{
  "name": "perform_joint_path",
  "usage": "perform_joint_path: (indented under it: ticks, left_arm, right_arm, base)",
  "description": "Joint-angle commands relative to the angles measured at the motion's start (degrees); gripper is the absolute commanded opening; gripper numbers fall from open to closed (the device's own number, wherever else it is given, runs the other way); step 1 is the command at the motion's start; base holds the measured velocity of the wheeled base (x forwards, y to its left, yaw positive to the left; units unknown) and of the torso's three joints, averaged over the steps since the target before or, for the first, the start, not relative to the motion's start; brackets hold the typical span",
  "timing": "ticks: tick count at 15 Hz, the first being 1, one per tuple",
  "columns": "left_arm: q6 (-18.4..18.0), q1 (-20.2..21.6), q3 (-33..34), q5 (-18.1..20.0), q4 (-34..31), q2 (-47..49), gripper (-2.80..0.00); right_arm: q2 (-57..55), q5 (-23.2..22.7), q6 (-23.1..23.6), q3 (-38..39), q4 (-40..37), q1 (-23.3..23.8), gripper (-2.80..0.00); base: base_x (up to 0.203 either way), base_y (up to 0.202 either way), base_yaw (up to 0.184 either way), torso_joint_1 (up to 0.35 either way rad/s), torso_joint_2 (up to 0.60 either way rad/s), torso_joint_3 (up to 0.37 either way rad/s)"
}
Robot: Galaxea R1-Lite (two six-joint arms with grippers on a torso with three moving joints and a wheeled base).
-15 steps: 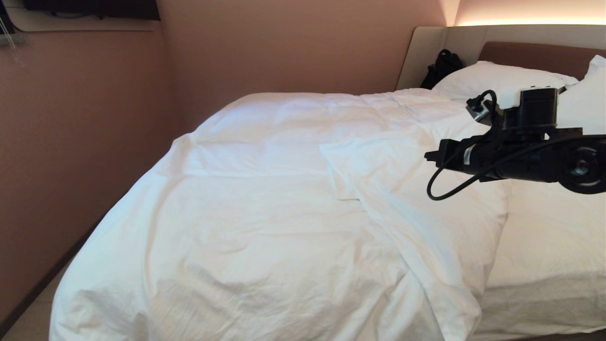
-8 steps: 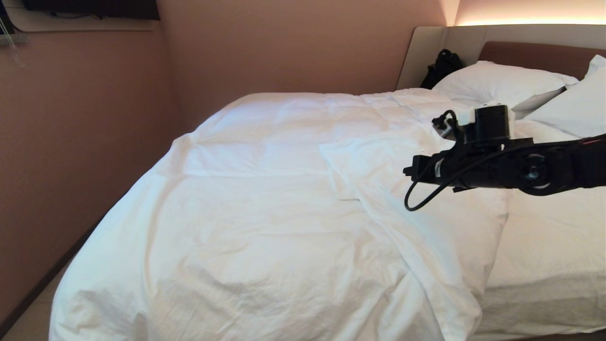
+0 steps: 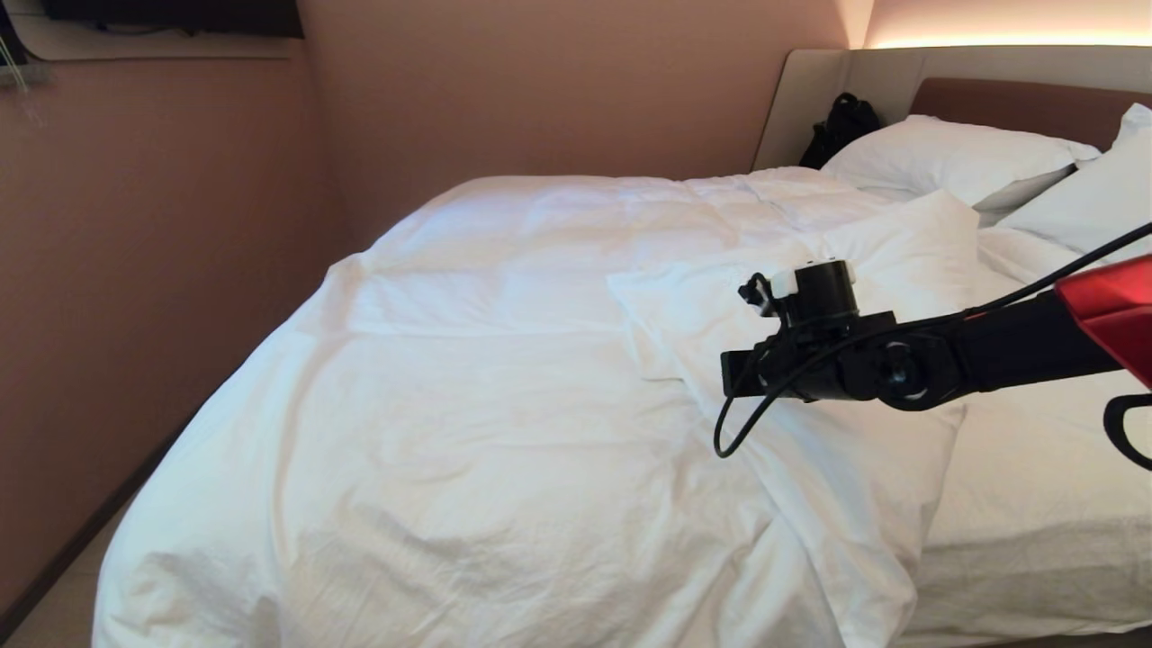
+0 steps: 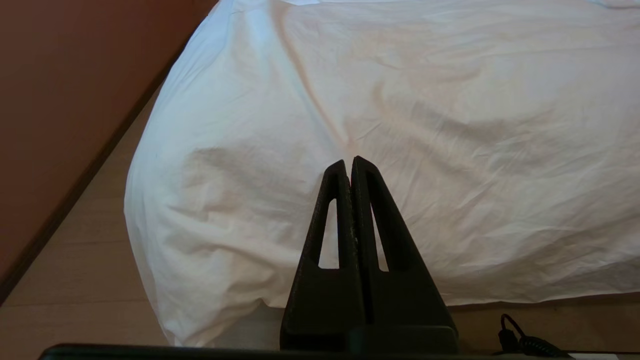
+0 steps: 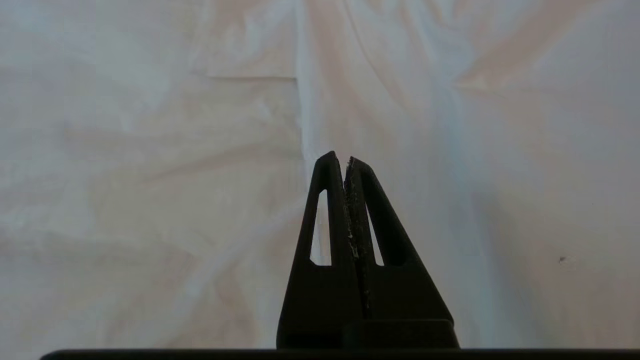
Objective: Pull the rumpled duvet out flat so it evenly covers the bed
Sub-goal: Hold the folded corner of the quilt
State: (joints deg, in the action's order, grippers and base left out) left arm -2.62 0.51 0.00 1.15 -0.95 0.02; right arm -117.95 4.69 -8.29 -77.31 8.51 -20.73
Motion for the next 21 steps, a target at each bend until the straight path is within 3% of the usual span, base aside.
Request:
perform_joint_path:
  ticks: [1,6,7,21]
  left_arm:
    - [-0.01,0.02,0.00,0.00,-0.02,-0.02,-2.80]
    - [-0.01,0.02,0.00,0.00,-0.02,-0.02,-2.80]
    - [-0.01,0.02,0.00,0.00,-0.02,-0.02,-2.80]
    - [-0.01,0.02,0.00,0.00,-0.02,-0.02,-2.80]
  right_arm:
    - [-0.35,6.12,-0.06,-0.03,0.19,-0.98,-2.80]
    - [-2.44,9.25,-0.02,0.41,0.19,-3.81,-2.80]
    - [-2.67,9.77,-0.06,0.41,0.19,-4.09,0.00]
    - [-9.50,22.91,0.38,-1.70,2.22,-7.66,0.00]
  base:
    - [0.000,0.000,0.000,0.000,0.00,0.000]
    - [0.000,0.000,0.000,0.000,0.00,0.000]
    - [0.000,0.000,0.000,0.000,0.00,0.000]
    - [0.000,0.000,0.000,0.000,0.00,0.000]
